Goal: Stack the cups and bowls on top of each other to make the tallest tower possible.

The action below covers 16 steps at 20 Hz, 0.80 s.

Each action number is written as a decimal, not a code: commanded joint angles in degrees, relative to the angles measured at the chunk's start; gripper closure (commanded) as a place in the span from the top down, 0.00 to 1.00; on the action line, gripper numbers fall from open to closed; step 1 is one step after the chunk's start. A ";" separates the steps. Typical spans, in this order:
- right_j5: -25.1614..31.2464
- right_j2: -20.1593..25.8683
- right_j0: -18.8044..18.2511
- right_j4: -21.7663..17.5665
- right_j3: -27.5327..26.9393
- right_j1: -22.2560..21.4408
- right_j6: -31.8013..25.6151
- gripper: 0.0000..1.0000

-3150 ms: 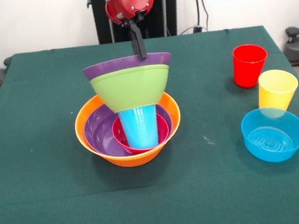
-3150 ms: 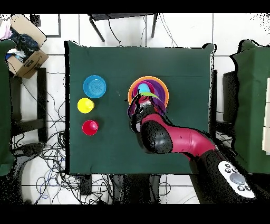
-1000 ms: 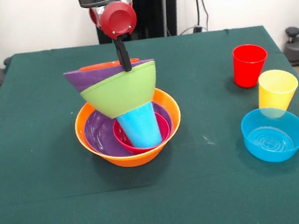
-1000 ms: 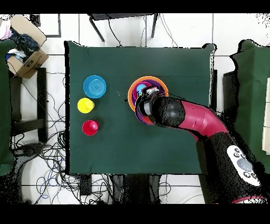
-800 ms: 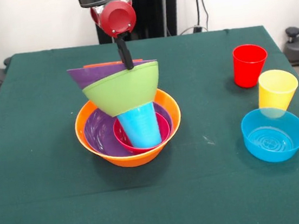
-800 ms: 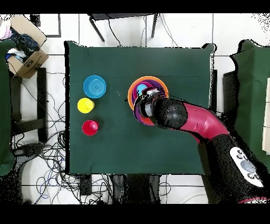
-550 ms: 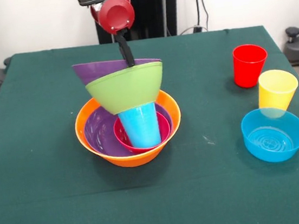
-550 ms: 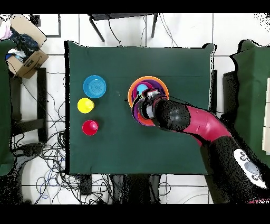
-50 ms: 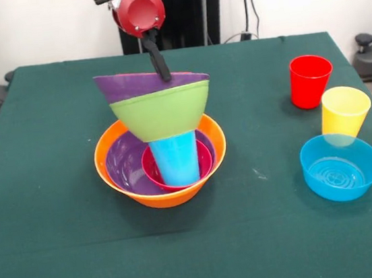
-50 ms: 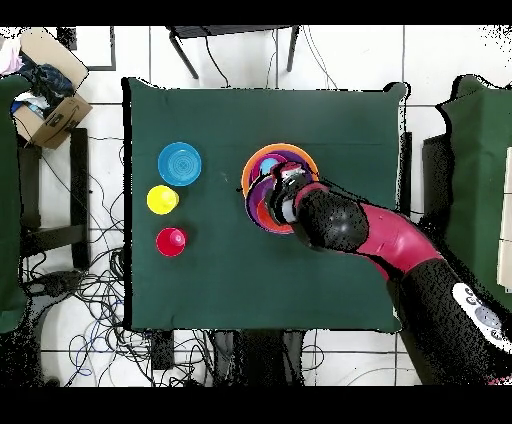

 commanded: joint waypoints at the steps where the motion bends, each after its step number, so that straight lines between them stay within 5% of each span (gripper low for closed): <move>1: -3.02 -0.51 4.76 -4.84 -4.72 7.04 -4.67 0.00; 10: -4.34 -3.39 8.09 -5.43 -8.45 11.86 -3.62 0.00; 16: -4.26 -2.77 7.94 -5.00 -7.33 10.77 -3.27 0.00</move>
